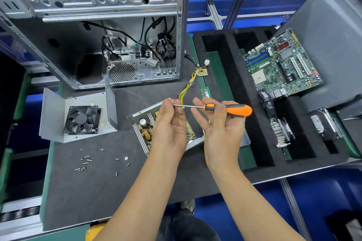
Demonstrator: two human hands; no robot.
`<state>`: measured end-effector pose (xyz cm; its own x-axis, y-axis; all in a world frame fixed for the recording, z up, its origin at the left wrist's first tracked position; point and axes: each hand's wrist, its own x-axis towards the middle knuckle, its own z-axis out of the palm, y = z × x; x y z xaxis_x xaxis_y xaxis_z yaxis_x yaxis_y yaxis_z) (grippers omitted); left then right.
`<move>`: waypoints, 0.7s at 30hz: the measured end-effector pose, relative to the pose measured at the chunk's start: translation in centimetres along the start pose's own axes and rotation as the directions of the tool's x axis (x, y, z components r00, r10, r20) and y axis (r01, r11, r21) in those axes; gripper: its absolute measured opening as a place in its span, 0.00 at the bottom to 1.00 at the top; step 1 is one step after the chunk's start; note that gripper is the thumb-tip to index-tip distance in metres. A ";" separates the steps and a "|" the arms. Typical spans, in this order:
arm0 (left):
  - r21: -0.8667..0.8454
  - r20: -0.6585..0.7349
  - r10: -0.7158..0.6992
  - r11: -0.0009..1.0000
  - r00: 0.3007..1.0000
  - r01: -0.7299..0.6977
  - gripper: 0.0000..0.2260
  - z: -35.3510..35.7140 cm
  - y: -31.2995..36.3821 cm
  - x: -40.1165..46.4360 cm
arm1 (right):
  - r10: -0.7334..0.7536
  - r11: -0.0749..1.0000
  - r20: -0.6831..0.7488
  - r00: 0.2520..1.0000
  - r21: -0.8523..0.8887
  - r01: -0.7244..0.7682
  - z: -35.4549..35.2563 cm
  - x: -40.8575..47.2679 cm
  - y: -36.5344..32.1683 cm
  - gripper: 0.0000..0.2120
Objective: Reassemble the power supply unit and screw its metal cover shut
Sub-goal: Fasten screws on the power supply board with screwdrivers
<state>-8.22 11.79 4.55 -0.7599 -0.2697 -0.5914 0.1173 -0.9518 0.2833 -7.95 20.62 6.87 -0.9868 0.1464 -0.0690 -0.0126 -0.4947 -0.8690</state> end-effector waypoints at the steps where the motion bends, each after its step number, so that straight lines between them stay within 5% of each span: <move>1: -0.005 -0.002 -0.001 1.000 1.000 0.001 0.03 0.0 0.0 0.0 | 0.004 1.000 -0.020 1.000 0.007 -0.004 0.0 0.0 0.1 0.03; 21: 0.055 0.118 0.032 0.998 0.992 -0.038 0.17 0.3 -0.5 -1.2 | 0.075 0.994 -0.184 0.980 0.089 -0.059 -0.5 1.1 -0.3 0.07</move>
<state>-7.51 12.59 5.34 -0.8262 -0.2806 -0.4885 0.1113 -0.9314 0.3466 -8.91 21.34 6.83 -0.9383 0.2641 -0.2232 0.0317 -0.5771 -0.8160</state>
